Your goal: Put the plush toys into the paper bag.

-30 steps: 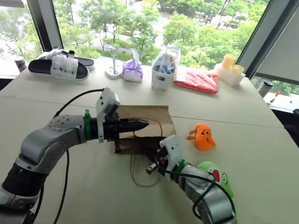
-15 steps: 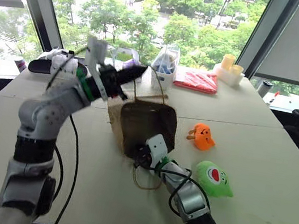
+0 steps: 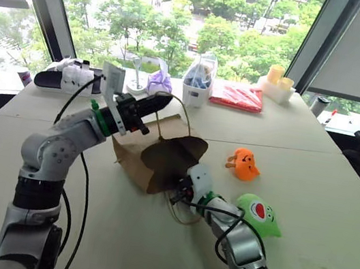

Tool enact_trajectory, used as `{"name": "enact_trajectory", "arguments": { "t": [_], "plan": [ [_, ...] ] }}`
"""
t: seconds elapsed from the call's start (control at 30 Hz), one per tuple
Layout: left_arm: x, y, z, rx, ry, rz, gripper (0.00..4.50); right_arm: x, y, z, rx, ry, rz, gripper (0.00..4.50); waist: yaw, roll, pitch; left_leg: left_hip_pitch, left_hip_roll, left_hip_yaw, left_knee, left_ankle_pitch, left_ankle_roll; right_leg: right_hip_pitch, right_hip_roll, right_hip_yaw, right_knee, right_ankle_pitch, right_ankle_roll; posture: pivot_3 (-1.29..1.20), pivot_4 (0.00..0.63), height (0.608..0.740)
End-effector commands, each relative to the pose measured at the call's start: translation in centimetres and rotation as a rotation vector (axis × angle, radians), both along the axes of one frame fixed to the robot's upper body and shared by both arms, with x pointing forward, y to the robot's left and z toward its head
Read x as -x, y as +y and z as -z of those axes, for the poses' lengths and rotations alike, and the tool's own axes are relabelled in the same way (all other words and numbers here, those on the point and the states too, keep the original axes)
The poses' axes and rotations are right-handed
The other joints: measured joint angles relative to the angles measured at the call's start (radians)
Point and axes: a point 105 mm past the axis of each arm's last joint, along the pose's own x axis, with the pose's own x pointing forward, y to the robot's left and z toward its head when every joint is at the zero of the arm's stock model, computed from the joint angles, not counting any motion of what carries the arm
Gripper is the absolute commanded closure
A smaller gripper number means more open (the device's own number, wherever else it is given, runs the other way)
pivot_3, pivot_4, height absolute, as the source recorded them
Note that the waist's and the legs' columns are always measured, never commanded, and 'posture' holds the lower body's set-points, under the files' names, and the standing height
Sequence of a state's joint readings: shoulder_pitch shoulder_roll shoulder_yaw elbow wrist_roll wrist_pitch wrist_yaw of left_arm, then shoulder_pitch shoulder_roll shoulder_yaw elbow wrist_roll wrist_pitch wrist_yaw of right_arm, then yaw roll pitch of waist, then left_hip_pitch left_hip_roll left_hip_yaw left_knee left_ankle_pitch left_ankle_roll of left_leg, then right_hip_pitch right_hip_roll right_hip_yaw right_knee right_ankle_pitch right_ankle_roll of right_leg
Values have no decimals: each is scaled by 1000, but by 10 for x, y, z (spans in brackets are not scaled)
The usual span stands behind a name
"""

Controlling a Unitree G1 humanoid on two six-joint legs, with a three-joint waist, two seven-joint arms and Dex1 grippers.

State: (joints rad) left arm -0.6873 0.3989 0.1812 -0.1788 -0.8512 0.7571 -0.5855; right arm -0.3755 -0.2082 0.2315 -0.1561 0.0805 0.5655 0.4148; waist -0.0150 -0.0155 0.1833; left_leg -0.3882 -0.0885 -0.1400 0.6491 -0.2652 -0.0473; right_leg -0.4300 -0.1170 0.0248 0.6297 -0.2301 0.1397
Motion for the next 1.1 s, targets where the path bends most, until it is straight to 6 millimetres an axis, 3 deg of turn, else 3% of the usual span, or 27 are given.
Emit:
{"name": "enact_trajectory", "arguments": {
  "t": [0.03,0.13,0.27,0.3,0.5,0.73,0.97,1.1],
  "plan": [
    [10,-4,-2,-16,-56,9,4500,21,-18,-49,-45,-81,-41,3703,3,0,0,0,0,0,0,0,0,0,0,0,0,0,0,0,150,740],
    [10,-3,-2,-1,-51,5,4500,43,-36,-63,-25,-67,-77,2161,4,0,0,0,0,0,0,-1,2,0,0,0,0,0,0,0,150,740],
    [12,0,2,-9,-43,11,4500,63,-73,-73,52,-48,-3,305,4,0,0,0,0,0,0,-4,6,1,0,-1,-1,0,0,0,150,740],
    [12,0,2,-12,-42,14,4500,65,-77,-73,61,-40,7,147,5,0,0,0,0,1,0,-4,6,1,0,-1,-1,0,0,0,150,740],
    [15,-2,3,-20,-46,26,4500,81,-109,-42,154,102,124,147,6,0,0,0,0,1,0,-4,7,1,-1,-1,-1,0,0,0,150,740],
    [18,-3,6,-37,-53,20,4500,70,-154,-5,351,99,310,147,6,-1,0,0,0,3,1,-4,7,2,-1,0,-1,0,0,0,150,740],
    [18,0,8,-39,-45,3,4500,66,-164,5,431,76,323,147,6,-1,0,0,0,2,1,-4,7,2,-1,0,-1,0,0,0,150,740],
    [16,2,9,-37,-44,-15,4500,60,-166,2,428,34,348,1437,6,-1,0,0,0,2,1,-4,7,3,-1,0,-1,0,0,0,150,740]
  ]
}}
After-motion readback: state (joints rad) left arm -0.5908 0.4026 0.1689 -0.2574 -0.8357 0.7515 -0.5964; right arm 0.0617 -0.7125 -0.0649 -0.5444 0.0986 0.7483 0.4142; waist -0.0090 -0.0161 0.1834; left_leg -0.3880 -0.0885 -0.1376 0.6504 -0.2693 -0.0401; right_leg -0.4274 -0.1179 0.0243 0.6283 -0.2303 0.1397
